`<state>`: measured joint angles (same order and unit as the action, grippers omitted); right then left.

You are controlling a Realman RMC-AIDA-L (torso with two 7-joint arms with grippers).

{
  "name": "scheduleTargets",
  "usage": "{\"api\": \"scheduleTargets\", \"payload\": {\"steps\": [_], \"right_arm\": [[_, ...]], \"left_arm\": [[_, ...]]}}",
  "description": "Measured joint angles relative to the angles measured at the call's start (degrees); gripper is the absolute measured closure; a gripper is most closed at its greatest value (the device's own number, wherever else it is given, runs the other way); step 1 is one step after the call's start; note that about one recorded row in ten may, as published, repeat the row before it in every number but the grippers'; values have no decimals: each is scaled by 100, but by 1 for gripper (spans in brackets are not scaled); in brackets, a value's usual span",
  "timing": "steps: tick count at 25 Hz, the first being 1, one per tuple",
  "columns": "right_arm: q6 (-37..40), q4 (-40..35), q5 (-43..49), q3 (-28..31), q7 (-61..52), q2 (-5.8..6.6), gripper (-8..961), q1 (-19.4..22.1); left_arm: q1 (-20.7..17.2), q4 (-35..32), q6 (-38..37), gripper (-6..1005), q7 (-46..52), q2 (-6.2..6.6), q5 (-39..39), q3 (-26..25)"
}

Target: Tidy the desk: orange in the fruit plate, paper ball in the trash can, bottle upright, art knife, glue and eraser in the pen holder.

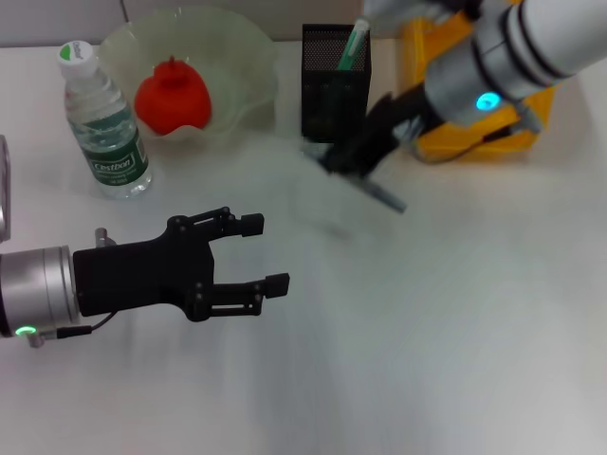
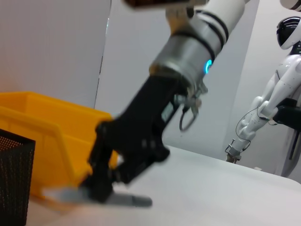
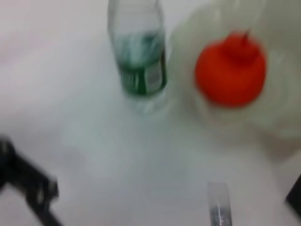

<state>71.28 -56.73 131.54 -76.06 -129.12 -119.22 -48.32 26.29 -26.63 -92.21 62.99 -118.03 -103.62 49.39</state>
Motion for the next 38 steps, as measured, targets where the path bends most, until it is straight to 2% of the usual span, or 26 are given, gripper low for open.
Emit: {"api": "scheduleTargets", "payload": {"steps": [2,4,5,6,8,10,12,15,21,25,30,38], "right_arm": [[-15,-178,-188,116,99,1,813,115],[-38,-410,-741,409,486,3,816,340],[-70,-440,-1508,761,1050,4,817,541],[-70,-440,-1508,761,1050,4,819,541],[-165,-288,-2170,1047,1619,5,820,681],[-423,279,-3127,1414,2581,5,821,791],[-484,502,-3380,1515,2859,4,821,794],[-685,1562,-4527,1863,4187,10,822,671],[-1175,2388,-5170,1929,5253,7,823,394],[-1646,3107,-5659,1908,6103,1,824,26],[-2079,3509,-5734,1880,6517,-20,825,-294],[-2473,3838,-5744,1877,6774,-43,827,-565]], "left_arm": [[-12,0,-9,139,-24,-1,0,0],[-12,0,-9,140,-24,-1,0,0],[-22,0,-16,140,-41,-1,0,0],[-22,0,-16,140,-41,-1,0,0],[-20,0,-19,140,-48,-1,0,0],[-10,0,-22,140,-54,-1,0,0],[3,2,-25,139,-91,-1,0,2],[5,13,-26,140,-140,-1,0,3],[8,3,-70,139,-180,-9,35,1],[8,0,-148,139,-233,-10,86,0],[8,0,-201,139,-280,-10,123,0],[8,21,-210,140,-356,-10,168,0]]}}
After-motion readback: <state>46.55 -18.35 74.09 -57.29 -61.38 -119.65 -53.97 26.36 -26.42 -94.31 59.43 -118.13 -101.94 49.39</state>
